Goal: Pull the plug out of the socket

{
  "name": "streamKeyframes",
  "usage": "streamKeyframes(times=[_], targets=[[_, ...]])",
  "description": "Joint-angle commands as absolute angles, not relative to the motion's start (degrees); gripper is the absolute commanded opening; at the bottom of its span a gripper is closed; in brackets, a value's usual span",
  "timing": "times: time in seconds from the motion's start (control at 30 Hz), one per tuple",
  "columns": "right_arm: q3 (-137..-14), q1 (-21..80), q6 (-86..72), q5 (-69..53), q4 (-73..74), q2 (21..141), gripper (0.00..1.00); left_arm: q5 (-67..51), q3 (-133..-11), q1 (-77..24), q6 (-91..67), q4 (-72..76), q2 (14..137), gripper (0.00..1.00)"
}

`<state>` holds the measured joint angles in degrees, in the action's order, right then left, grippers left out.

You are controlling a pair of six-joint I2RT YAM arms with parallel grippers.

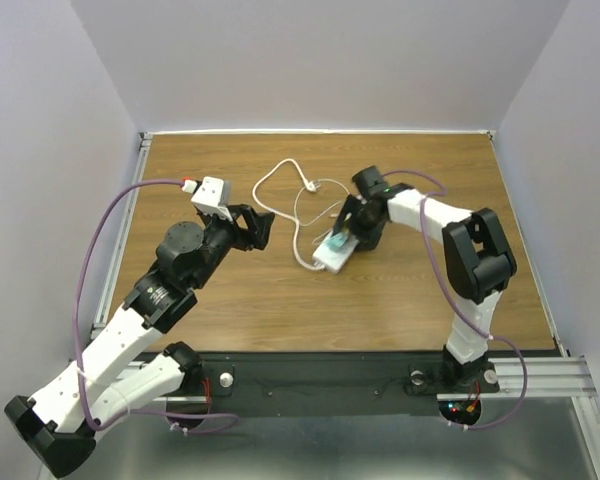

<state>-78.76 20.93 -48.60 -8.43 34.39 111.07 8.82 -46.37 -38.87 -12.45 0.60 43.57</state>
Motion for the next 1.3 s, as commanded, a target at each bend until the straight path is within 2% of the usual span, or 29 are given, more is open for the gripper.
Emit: streamKeyframes(times=[0.0, 0.17, 0.27, 0.33, 0.4, 0.43, 0.63, 0.73, 0.83, 1.03, 1.13, 1.2, 1.27], targets=[[-75.2, 31.4, -57.2, -8.3, 30.4, 107.3, 0.77, 9.8, -46.3, -38.7, -11.9, -1.5, 40.3, 0.81], [-73.0, 42.2, -66.1, -4.5, 30.1, 105.3, 0.79, 10.9, -45.9, -38.8, -12.0, -4.9, 36.0, 0.81], [-72.3, 47.4, -71.9, -2.6, 29.9, 105.1, 0.83, 11.4, -45.3, -38.8, -12.7, -7.0, 33.4, 0.81], [-72.4, 49.5, -74.1, -0.5, 29.8, 104.9, 0.9, 11.6, -45.0, -38.8, -13.2, -7.8, 31.8, 0.81], [-73.7, 49.6, -75.9, -0.5, 29.8, 104.3, 0.94, 11.9, -45.2, -38.8, -13.8, -8.7, 31.2, 0.81], [-74.7, 49.5, -76.0, -0.4, 29.9, 103.9, 1.0, 12.0, -45.2, -38.7, -14.0, -8.9, 30.8, 0.81], [-77.8, 49.4, -75.4, 4.7, 30.7, 95.1, 1.0, 15.0, -46.2, -38.7, -17.3, -8.5, 31.2, 0.85], [-75.2, 48.0, -75.1, 7.2, 31.9, 90.0, 1.0, 16.5, -47.1, -38.7, -19.3, -7.3, 32.7, 0.93], [-71.6, 44.2, -72.3, 10.8, 33.6, 84.8, 1.0, 15.9, -48.8, -38.8, -20.1, -4.9, 35.9, 0.99], [-75.0, 39.8, -58.9, 17.0, 39.7, 81.7, 1.0, 6.3, -54.6, -38.8, -17.9, -1.8, 50.7, 0.98], [-77.4, 38.1, -54.1, 19.4, 43.5, 81.9, 1.0, -2.7, -58.6, -38.7, -13.3, -1.8, 60.3, 0.92], [-77.3, 36.0, -54.0, 19.9, 45.4, 81.4, 1.0, -6.3, -61.7, -38.7, -11.7, -2.7, 67.7, 0.77], [-76.9, 33.4, -53.5, 20.0, 46.0, 80.8, 1.0, -6.9, -63.3, -38.8, -11.2, -3.6, 71.9, 0.68]])
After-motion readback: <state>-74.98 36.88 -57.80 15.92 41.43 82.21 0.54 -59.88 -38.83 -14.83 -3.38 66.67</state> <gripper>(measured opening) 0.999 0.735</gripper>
